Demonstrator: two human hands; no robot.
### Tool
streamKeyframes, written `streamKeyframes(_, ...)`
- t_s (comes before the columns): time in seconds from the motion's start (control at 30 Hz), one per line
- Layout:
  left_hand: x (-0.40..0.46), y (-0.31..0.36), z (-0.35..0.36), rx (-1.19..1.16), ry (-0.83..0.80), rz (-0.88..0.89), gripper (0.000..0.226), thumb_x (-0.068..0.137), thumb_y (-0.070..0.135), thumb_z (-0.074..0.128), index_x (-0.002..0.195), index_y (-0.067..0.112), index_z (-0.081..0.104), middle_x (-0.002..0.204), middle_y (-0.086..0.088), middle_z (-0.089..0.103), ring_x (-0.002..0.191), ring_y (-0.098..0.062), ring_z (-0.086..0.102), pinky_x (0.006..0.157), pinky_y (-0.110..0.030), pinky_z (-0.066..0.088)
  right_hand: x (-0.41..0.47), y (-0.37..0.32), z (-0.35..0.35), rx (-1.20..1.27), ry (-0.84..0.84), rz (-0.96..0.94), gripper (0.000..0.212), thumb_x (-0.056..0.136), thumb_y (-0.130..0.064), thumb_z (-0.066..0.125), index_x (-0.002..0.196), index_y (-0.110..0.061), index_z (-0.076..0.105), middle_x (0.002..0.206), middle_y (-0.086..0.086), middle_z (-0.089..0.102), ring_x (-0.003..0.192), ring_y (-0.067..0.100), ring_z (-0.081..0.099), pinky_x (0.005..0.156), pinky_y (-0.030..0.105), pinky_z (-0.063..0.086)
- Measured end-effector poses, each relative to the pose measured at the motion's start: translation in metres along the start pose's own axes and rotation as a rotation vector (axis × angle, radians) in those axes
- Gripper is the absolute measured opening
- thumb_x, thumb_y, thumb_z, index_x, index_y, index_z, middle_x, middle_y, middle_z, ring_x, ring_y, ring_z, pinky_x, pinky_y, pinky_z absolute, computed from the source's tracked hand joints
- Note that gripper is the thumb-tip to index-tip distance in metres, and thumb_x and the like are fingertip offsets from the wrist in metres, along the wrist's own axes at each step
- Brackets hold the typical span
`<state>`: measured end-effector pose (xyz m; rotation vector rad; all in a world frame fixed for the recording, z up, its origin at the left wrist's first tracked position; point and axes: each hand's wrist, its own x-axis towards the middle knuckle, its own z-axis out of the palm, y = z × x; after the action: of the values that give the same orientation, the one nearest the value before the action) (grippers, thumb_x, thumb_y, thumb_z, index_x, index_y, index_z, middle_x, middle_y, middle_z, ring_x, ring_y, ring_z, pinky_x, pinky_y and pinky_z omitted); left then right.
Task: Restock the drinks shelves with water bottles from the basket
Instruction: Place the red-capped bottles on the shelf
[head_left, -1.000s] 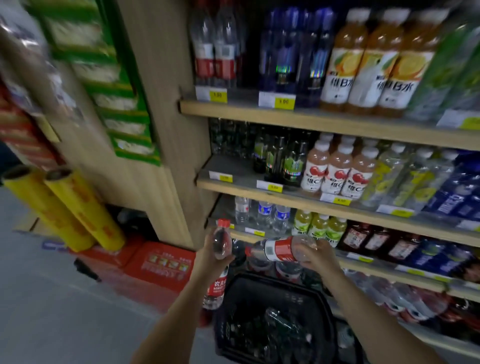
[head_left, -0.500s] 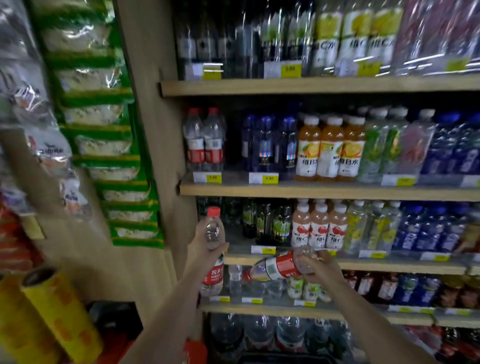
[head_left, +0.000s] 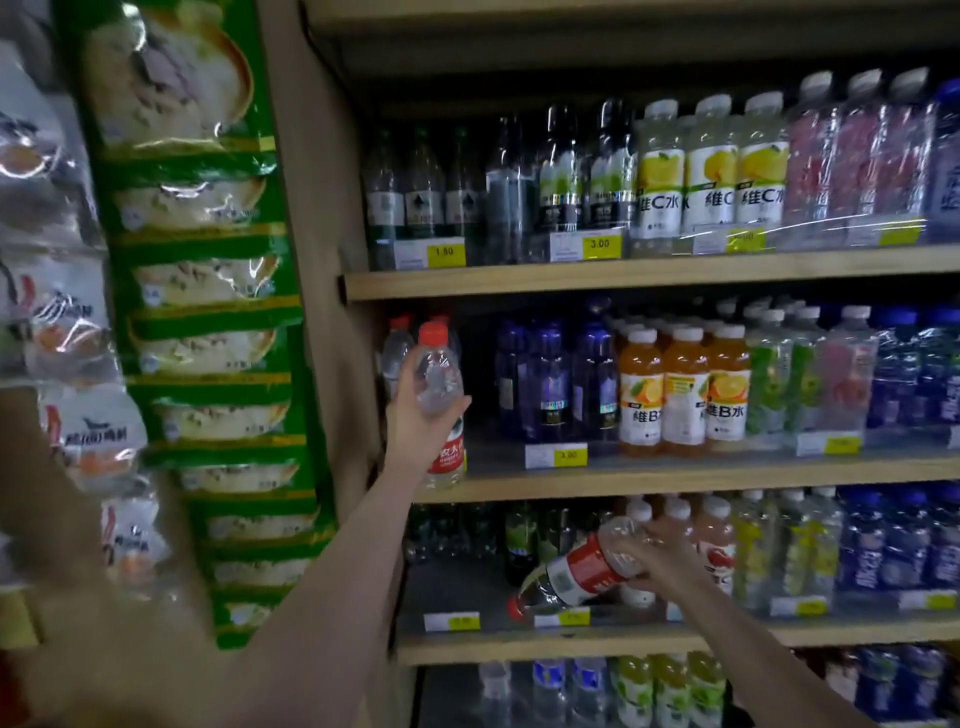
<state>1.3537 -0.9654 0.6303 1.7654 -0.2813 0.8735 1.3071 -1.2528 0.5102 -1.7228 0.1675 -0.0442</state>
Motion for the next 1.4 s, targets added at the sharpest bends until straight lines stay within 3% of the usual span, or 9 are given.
streamKeyframes(0.1,0.033,-0.009,0.000,-0.026,-0.054,0.072,0.075,0.073,0.026,0.077,0.122,0.061,0.032,0.123,0.020,0.050,0.122,-0.012,0.048,0.103,-0.030,0.038,0.005,-0.008,0.012,0.010,-0.003,0.013,0.038,0.077,-0.018,0.074,0.109,-0.005,0.058,0.105,0.014,0.061,0.087,0.019,0.061,0.054,0.026,0.052)
streamKeyframes(0.27,0.060,-0.033,0.009,0.009,0.039,0.222,0.075,0.071,0.016,0.079,0.130,0.034,0.036,0.124,0.031,0.039,0.120,0.011,0.034,0.094,0.005,0.020,0.018,-0.008,0.024,0.071,0.025,0.037,0.033,0.075,-0.019,0.076,0.101,-0.008,0.058,0.095,0.008,0.061,0.084,0.017,0.061,0.053,0.024,0.051)
streamKeyframes(0.53,0.074,-0.083,0.004,0.098,0.068,0.039,0.080,0.071,0.018,0.080,0.139,0.014,0.037,0.130,-0.012,0.055,0.118,-0.026,0.053,0.102,-0.043,0.042,0.043,0.005,0.040,0.103,-0.003,0.090,0.040,0.075,-0.014,0.075,0.112,-0.007,0.058,0.105,0.013,0.062,0.094,0.024,0.060,0.062,0.031,0.052)
streamKeyframes(0.67,0.084,-0.086,-0.002,0.168,0.108,0.035,0.084,0.068,0.022,0.082,0.137,0.009,0.036,0.129,-0.013,0.055,0.117,-0.027,0.053,0.099,-0.030,0.040,0.048,0.006,0.046,0.159,-0.008,0.099,0.027,0.075,-0.009,0.074,0.095,-0.018,0.057,0.096,0.007,0.059,0.090,0.023,0.059,0.073,0.037,0.052)
streamKeyframes(0.83,0.080,-0.094,-0.001,0.179,0.076,0.010,0.091,0.071,0.019,0.081,0.143,0.011,0.026,0.139,-0.012,0.046,0.125,-0.024,0.047,0.102,-0.022,0.033,0.048,0.008,0.045,0.163,-0.047,0.090,0.042,0.076,-0.011,0.074,0.113,-0.009,0.054,0.110,0.014,0.060,0.104,0.028,0.059,0.082,0.041,0.054)
streamKeyframes(1.03,0.045,-0.077,0.004,0.397,0.204,0.022,0.098,0.073,0.043,0.075,0.146,0.008,0.019,0.144,-0.019,0.038,0.134,-0.031,0.034,0.111,-0.038,0.030,0.037,0.008,0.031,0.118,-0.060,0.068,0.043,0.076,-0.016,0.074,0.115,-0.012,0.056,0.106,0.007,0.061,0.090,0.015,0.061,0.055,0.024,0.053)
streamKeyframes(1.13,-0.033,-0.072,0.029,0.364,-0.134,0.209,0.085,0.074,0.055,0.067,0.143,0.028,0.025,0.145,-0.006,0.037,0.133,-0.016,0.033,0.106,-0.030,0.030,0.030,0.004,0.017,0.094,-0.033,0.046,0.047,0.076,-0.020,0.074,0.118,-0.010,0.056,0.103,0.006,0.062,0.088,0.016,0.062,0.052,0.022,0.054)
streamKeyframes(1.27,-0.115,-0.096,0.063,0.485,-0.818,0.076,0.092,0.069,0.047,0.076,0.144,0.031,0.027,0.149,0.000,0.032,0.137,-0.019,0.031,0.108,-0.030,0.032,0.022,0.001,-0.001,0.147,0.006,0.049,0.056,0.076,-0.019,0.074,0.124,-0.005,0.049,0.113,0.017,0.060,0.094,0.026,0.064,0.062,0.031,0.057)
streamKeyframes(1.4,-0.125,-0.102,0.080,0.377,-0.878,-0.054,0.093,0.068,0.030,0.081,0.144,0.025,0.027,0.148,0.000,0.036,0.135,-0.020,0.035,0.107,-0.035,0.036,0.009,0.000,-0.019,0.280,-0.032,0.023,0.043,0.081,-0.012,0.068,0.121,-0.006,0.053,0.111,0.018,0.061,0.091,0.025,0.064,0.057,0.029,0.057)
